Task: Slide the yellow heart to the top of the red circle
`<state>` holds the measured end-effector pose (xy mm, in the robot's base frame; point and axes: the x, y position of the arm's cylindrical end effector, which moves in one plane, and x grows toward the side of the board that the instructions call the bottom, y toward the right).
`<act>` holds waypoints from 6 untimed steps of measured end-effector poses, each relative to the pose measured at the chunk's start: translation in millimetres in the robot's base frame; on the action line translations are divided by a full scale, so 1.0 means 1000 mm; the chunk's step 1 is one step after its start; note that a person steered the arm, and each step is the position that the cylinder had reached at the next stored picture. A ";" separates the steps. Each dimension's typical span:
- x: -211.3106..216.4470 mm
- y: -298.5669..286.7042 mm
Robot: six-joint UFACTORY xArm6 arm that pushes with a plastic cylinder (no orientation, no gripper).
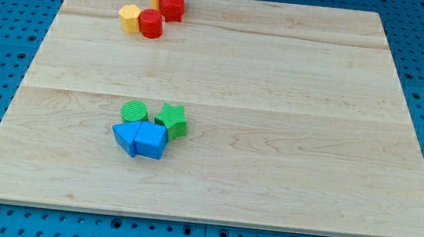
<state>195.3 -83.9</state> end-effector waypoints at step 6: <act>-0.003 -0.109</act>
